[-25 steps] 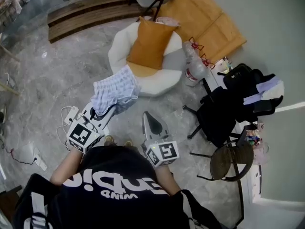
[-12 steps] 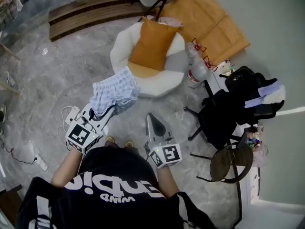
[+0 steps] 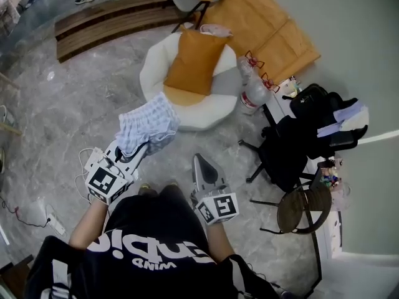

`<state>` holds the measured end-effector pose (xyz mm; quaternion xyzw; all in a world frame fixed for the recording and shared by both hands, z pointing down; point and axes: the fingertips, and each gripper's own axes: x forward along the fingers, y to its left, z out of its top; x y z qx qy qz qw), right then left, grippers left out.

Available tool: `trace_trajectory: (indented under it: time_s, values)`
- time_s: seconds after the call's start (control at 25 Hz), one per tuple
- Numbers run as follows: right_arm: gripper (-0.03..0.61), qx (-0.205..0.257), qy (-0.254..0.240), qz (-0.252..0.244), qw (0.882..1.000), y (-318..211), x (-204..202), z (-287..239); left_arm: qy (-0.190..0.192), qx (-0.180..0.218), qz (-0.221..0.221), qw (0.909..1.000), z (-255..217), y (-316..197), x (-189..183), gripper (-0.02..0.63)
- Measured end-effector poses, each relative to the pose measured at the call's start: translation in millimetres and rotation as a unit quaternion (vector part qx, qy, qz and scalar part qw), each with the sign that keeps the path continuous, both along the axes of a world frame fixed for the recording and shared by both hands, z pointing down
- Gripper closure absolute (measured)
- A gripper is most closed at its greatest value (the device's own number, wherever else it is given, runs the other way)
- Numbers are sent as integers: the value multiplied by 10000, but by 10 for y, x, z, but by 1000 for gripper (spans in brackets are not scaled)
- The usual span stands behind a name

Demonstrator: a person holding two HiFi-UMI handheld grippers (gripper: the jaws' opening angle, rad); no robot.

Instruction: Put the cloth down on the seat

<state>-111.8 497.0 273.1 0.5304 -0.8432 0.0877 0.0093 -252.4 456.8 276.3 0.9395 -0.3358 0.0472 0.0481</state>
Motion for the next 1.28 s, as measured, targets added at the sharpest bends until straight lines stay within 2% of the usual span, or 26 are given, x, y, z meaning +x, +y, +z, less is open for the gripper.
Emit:
trace_trajectory:
  time_s: [0.36,0.52,0.64,0.76,1.0,1.28]
  values:
    - [557,-59,-22,113,9999,-255,22,71,35,-167,98,9998,113,-287,28,551]
    - [557,-103,-80,88,9999,-569,154,18,-6,-273,12,9996,-13,-603,173,551]
    - [557,-95,-97,70,9999,-708,228,29,11,-198,-1,9998,43,-731,222,551]
    - [557,-122,-103,59,9999,-815,283,85,-3,-332,-38,9994,62,-813,290,551]
    - [557,-100,-128,-16,9999,-962,300,214,104,-201,7,9997,186,-924,332,551]
    - [557,-141,-261,41,9996,-1557,626,153,2,-331,25,9994,143,-1463,637,551]
